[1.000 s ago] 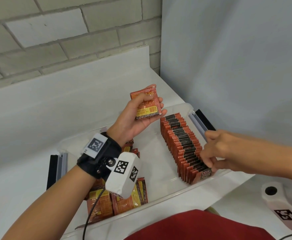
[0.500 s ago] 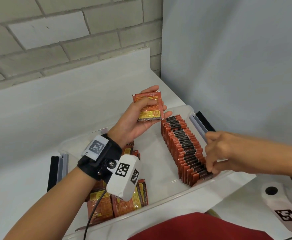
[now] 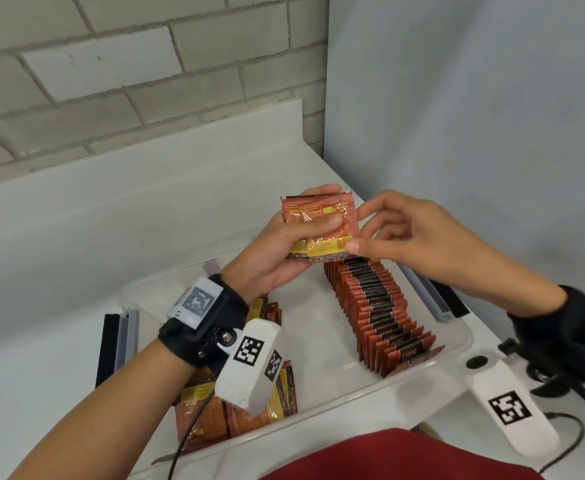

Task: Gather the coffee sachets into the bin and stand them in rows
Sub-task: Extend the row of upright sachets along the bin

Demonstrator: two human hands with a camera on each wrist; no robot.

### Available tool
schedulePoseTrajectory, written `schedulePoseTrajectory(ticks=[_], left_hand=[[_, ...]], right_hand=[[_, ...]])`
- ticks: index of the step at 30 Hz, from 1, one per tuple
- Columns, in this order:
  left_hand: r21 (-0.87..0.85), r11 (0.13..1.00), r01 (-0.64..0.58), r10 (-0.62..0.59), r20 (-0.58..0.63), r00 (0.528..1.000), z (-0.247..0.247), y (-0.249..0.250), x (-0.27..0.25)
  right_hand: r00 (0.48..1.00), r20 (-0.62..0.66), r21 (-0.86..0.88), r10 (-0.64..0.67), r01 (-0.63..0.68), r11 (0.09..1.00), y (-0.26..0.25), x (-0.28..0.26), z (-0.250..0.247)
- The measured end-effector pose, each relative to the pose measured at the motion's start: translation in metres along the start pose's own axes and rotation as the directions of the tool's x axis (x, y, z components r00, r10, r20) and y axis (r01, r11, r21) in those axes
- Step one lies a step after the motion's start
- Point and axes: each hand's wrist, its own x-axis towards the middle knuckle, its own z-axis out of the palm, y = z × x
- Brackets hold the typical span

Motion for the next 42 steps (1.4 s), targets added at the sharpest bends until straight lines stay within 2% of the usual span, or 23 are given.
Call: schedulePoseTrajectory(ticks=[3,7,10,19,22,26,31,36,39,42], left_hand=[[-0.007,0.999,0.051,-0.051,-0.010,0.999,0.001,-0.002,0.000],[-0.029,0.984,0.177,-0.178,-0.033,0.983,-0.001,0.001,0.000],[-0.101,0.970,0.220,-0.223,-0.023,0.975,-0.001,0.003,0.001],[-0.019,0.991,0.136,-0.136,-0.036,0.990,0.000,0.000,0.002],[-0.015,0.997,0.071,-0.072,-0.061,0.996,0.001,-0.001,0.003],[-0.058,0.998,-0.026,0.020,-0.102,0.995,0.002,0.001,0.004],[-0.087,0.993,-0.085,0.075,-0.111,0.991,0.001,0.001,0.004],[-0.087,0.991,-0.104,0.092,-0.126,0.988,-0.002,0.004,0.005],[-0.131,0.981,-0.144,0.121,-0.172,0.978,-0.007,0.012,0.007],[-0.192,0.960,-0.204,0.149,-0.267,0.952,-0.019,0.023,0.008]], right_hand=[[0.999,-0.026,0.048,-0.023,0.024,0.999,0.001,0.004,0.002],[0.988,-0.130,0.066,-0.084,0.093,0.993,-0.004,0.003,-0.008],[0.974,-0.177,0.044,-0.143,0.153,0.987,-0.008,0.001,-0.013],[0.966,-0.119,-0.075,-0.228,0.221,0.972,-0.006,-0.003,-0.010],[0.976,-0.134,-0.030,-0.173,0.170,0.985,-0.004,-0.002,-0.009],[0.971,-0.234,0.160,-0.044,0.083,0.984,-0.005,-0.003,-0.006],[0.989,-0.133,0.252,0.069,-0.033,0.967,-0.005,-0.008,0.003],[0.989,-0.089,0.325,0.119,-0.084,0.942,-0.003,0.000,0.006],[0.993,-0.080,0.201,0.088,-0.071,0.977,-0.009,0.007,-0.003],[1.000,-0.003,-0.082,-0.008,0.008,0.997,-0.019,0.019,-0.013]])
